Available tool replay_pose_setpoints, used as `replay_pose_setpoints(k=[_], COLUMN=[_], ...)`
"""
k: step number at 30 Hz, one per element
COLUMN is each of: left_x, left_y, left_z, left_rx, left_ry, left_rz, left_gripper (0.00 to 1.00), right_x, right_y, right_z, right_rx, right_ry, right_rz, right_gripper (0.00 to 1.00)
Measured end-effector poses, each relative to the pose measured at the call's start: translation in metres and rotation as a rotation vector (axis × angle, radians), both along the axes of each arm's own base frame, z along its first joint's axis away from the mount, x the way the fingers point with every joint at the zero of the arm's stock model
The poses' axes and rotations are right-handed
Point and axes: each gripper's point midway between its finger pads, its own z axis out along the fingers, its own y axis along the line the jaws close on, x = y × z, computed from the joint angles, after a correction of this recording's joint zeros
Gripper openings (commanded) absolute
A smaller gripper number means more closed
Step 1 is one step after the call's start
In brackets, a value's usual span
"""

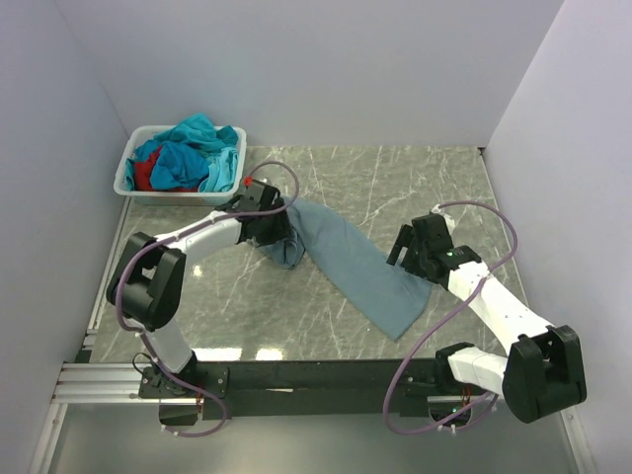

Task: Fold and stack the t-shirts
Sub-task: Flatten the tshirt out

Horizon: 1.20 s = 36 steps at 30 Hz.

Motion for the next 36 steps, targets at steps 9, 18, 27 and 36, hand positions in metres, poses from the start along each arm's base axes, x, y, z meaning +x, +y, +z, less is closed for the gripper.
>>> replay_pose_setpoints(k=[9,18,27,36], left_x=[0.003,0.003,-0.018,-0.042], left_y=[-0.03,-0.012,0.008,0.029], left_z=[-0.009,-0.018,-0.007,-0.006], left_rx=[0.024,0.129,0.136,0.156], left_ry=[0.014,0.031,-0.005,-0.015], left_rz=[-0.053,0.02,0.04,0.057], left_gripper=[0.38,0.01,0.01,0.01], right_x=[-0.007,-0.017,-0.094,-0.143], right_y=[-0.002,0.001,0.054,0.044], right_z=[-0.007,-0.008,-0.022,-0.04], right_rx=[-0.004,0.025,0.063,-0.008], right_ry=[0.013,0.024,0.208,0.342], right_rz=[-0.001,0.013,0.286,0.276], right_gripper=[0.92,0.89,0.86,0.82])
